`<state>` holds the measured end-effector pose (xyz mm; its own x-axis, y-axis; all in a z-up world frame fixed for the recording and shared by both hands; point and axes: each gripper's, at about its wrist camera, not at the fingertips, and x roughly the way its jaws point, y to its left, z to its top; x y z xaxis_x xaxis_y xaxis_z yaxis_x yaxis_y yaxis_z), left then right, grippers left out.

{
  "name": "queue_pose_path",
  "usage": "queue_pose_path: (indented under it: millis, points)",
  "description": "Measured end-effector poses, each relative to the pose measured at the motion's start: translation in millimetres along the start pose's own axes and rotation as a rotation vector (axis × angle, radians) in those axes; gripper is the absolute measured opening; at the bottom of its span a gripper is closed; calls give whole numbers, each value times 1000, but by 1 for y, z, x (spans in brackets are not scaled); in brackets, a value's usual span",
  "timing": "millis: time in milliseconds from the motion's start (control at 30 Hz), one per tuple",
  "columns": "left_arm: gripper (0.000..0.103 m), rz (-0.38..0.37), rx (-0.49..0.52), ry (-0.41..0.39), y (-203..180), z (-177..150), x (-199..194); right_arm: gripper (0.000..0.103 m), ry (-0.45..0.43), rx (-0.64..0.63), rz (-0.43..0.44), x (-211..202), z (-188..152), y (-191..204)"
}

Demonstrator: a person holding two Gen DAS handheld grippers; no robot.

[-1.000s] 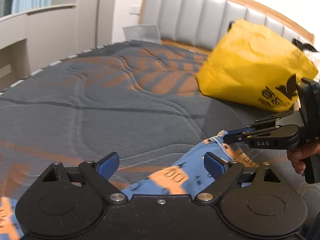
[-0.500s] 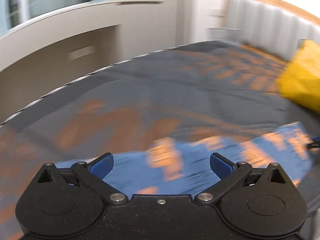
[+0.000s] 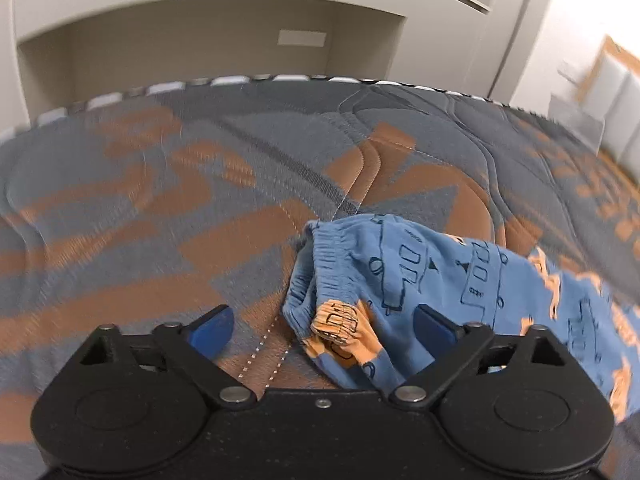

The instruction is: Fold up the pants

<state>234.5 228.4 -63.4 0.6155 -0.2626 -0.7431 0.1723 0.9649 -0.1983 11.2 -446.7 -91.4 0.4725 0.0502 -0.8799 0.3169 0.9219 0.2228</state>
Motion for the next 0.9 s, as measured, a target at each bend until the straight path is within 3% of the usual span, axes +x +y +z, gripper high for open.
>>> queue_pose_path:
  millis: [33,133,200,300,467,567,633,733,833,900]
  points:
    - [85,-1,-26,10,3,-1,6,38,3,0,-7,0,0,2]
    - [63,-15,-131,51,8,-8,19,33,4,-4,-31,0,-1,8]
    - [31,-57,-182,53,10,-10,22,29,0,-10,-42,0,-3,11]
    - [19,-22,-193,55,4,-8,15,21,-16,-16,-53,-2,-6,17]
    - [18,27,-133,-6,-11,-3,-22,19,-47,-63,-87,-17,-8,26]
    - [18,70,-80,30,-14,-10,-21,20,-16,-71,-98,-12,-9,25]
    - [18,93,-112,72,-8,-14,-12,20,1,-69,-100,-6,-10,24]
    - [20,83,-127,59,-6,-17,-9,20,-18,-62,-91,-11,-9,22]
    - [36,85,-53,58,-15,-13,-11,28,-4,-108,-88,-11,-10,24]
    - [62,103,-12,36,-25,-9,-20,43,-20,-132,-116,-16,-11,28]
